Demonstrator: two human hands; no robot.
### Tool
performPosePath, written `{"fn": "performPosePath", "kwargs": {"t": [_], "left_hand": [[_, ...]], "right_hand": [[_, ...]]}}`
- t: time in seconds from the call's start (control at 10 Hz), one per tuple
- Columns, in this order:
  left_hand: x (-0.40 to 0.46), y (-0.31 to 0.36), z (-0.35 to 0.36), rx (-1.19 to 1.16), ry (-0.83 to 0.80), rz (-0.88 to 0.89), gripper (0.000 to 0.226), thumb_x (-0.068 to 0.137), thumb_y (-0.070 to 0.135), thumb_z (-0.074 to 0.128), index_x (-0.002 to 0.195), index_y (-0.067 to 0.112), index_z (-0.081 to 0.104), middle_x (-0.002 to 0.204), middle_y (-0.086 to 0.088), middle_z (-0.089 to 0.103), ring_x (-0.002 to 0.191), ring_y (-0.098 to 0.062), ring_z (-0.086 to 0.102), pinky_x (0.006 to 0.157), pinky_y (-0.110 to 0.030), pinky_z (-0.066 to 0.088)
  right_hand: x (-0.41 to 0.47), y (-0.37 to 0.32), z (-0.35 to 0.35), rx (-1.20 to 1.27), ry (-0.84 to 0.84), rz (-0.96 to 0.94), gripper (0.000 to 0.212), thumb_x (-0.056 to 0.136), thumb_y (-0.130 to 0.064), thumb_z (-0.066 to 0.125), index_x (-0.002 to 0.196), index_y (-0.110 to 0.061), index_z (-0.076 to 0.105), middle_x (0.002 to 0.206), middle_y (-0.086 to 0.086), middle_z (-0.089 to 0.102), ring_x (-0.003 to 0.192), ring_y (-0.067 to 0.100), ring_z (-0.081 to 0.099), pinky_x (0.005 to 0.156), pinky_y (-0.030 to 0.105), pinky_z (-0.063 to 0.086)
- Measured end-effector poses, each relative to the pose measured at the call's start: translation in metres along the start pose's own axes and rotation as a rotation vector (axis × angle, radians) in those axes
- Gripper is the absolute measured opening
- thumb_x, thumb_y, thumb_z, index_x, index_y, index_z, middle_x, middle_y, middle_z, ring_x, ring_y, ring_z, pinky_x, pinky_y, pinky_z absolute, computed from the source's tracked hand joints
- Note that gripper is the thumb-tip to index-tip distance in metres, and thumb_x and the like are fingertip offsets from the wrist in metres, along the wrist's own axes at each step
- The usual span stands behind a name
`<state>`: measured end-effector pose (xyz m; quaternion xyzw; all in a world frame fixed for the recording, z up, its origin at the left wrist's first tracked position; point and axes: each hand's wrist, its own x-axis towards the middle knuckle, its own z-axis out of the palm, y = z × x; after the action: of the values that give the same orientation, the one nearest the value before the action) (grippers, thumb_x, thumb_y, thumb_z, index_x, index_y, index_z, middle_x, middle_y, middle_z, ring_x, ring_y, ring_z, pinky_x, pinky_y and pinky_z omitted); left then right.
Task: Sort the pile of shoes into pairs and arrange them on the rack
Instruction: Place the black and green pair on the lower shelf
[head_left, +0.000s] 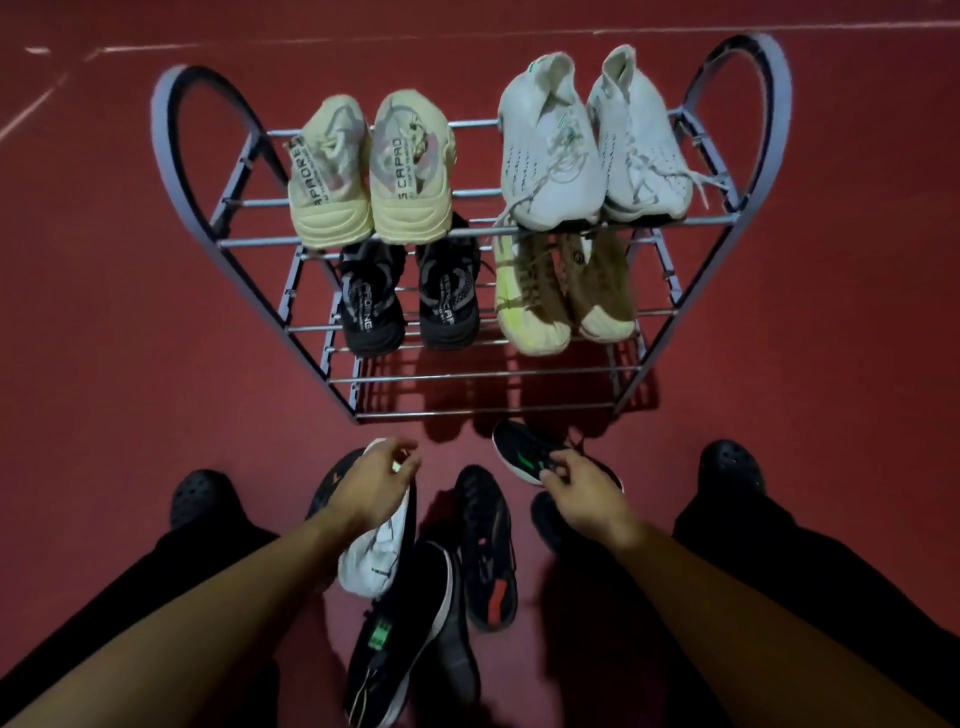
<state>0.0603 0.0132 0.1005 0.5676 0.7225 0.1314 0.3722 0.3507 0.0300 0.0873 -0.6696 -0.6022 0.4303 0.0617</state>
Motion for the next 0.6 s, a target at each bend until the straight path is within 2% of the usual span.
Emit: {"fn": "performPosePath", "kwargs": {"t": [0.1,0.2,0.3,0.4,0.5,0.6], "left_hand": [[-0.008,-0.052,-0.001,0.052,-0.07,-0.155,0.041,0.102,0.031,0.055,0.136,0.01,0.056,0.125,-0.008,0.068,0.103,-0.02,0.064,0.088,-0.029,0.047],[-0.011,-0.092,0.0,0.122,-0.106,-0.277,0.04,0.101,0.031,0.055,0.133,0.006,0.059,0.126,-0.014,0.067,0.115,-0.031,0.063,0.094,-0.034,0.047],[-0.009,-0.122,0.007,0.123,-0.122,-0.333,0.032,0.099,0.029,0.053,0.111,0.003,0.067,0.116,-0.019,0.07,0.109,-0.036,0.065,0.089,-0.038,0.05],[-0.01,-0.145,0.021,0.096,-0.123,-0.369,0.027,0.097,0.026,0.056,0.109,0.005,0.067,0.113,-0.015,0.072,0.106,-0.034,0.067,0.083,-0.032,0.048],[-0.012,-0.162,0.041,0.041,-0.158,-0.386,0.03,0.097,0.02,0.061,0.121,0.003,0.065,0.122,-0.016,0.068,0.115,-0.034,0.064,0.094,-0.032,0.049],[-0.013,-0.179,0.058,0.028,-0.213,-0.357,0.034,0.099,0.003,0.053,0.132,-0.005,0.056,0.14,-0.032,0.051,0.129,-0.045,0.052,0.112,-0.047,0.042]], "right_hand": [[0.003,0.004,0.029,-0.068,-0.065,0.007,0.051,0.098,-0.037,0.051,0.142,-0.012,0.047,0.142,0.011,0.054,0.128,0.028,0.052,0.103,0.034,0.041],[0.008,0.003,0.061,-0.065,-0.129,0.033,0.047,0.097,-0.033,0.053,0.137,-0.008,0.05,0.139,0.014,0.054,0.125,0.029,0.052,0.103,0.034,0.04],[0.011,-0.002,0.096,-0.052,-0.206,0.047,0.043,0.097,-0.036,0.053,0.13,-0.008,0.054,0.133,0.017,0.057,0.118,0.031,0.056,0.096,0.036,0.045],[0.015,-0.009,0.129,-0.045,-0.267,0.056,0.054,0.098,-0.039,0.052,0.146,-0.016,0.042,0.149,0.01,0.045,0.133,0.028,0.047,0.108,0.037,0.04],[0.02,-0.015,0.16,-0.057,-0.312,0.064,0.055,0.097,-0.038,0.054,0.146,-0.016,0.041,0.148,0.01,0.047,0.133,0.029,0.048,0.108,0.037,0.041],[0.024,-0.013,0.184,-0.037,-0.351,0.076,0.049,0.094,-0.033,0.06,0.137,-0.013,0.05,0.137,0.011,0.056,0.124,0.029,0.055,0.1,0.035,0.044]]}}
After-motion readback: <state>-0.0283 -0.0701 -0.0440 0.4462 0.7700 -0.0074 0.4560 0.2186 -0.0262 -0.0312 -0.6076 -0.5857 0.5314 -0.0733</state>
